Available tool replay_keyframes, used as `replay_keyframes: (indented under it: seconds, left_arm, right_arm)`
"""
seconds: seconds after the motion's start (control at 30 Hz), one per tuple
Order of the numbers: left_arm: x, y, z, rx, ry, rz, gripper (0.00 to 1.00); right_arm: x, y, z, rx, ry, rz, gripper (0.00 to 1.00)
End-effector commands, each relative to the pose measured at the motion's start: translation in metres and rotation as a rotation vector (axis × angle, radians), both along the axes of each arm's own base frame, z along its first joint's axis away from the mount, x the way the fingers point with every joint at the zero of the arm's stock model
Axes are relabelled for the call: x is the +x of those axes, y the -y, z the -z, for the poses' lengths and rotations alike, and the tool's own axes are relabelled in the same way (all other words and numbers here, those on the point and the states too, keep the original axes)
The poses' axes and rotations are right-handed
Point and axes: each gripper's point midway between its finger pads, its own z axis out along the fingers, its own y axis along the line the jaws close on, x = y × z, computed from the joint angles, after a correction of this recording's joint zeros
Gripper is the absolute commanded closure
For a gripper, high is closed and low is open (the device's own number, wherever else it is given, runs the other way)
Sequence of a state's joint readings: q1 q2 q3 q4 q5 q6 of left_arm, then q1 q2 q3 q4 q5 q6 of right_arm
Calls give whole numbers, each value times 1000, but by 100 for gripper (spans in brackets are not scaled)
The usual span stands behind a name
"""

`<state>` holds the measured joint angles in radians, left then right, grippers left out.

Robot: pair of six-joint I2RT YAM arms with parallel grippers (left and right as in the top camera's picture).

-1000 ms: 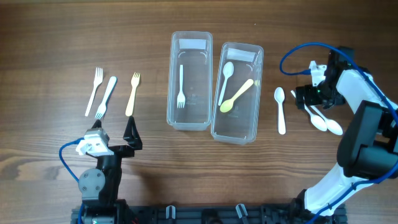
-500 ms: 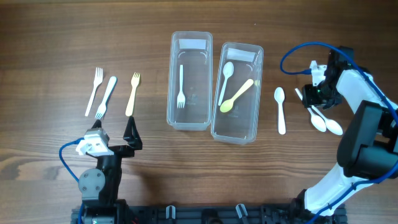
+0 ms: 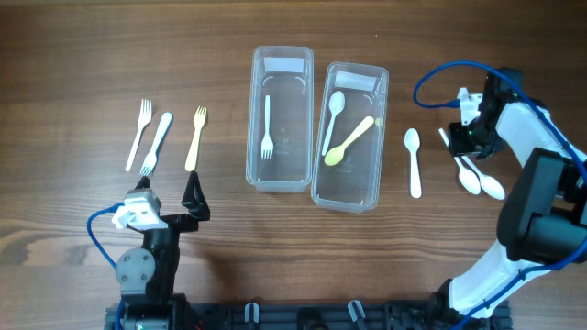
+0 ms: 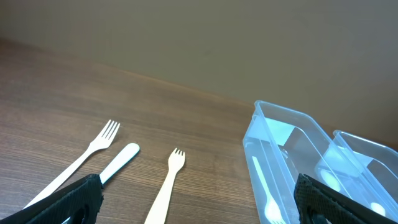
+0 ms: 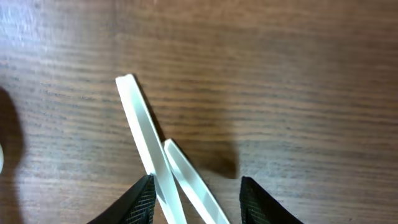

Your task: Pack container

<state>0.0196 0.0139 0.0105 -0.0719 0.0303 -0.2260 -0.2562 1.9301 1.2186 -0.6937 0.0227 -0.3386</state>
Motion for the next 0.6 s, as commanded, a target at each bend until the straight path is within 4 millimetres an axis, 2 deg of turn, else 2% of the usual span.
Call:
replay_keyframes:
  seconds: [0.0, 0.17, 0.27, 0.3, 0.57]
  left_arm:
    - [0, 0, 2, 9, -2, 0, 0]
    - [0, 0, 2, 9, -1, 0, 0]
    - [0, 0, 2, 9, -1, 0, 0]
    - [0, 0, 2, 9, -2, 0, 0]
    - [0, 0, 2, 9, -2, 0, 0]
  right_arm:
    - [2, 3, 3, -10, 4, 5, 57]
    - [3, 7, 3, -31, 5, 10, 57]
    - [3, 7, 3, -31, 5, 9, 71]
    - [3, 7, 3, -31, 5, 8, 73]
    - [10, 7, 2, -31, 33, 3, 70]
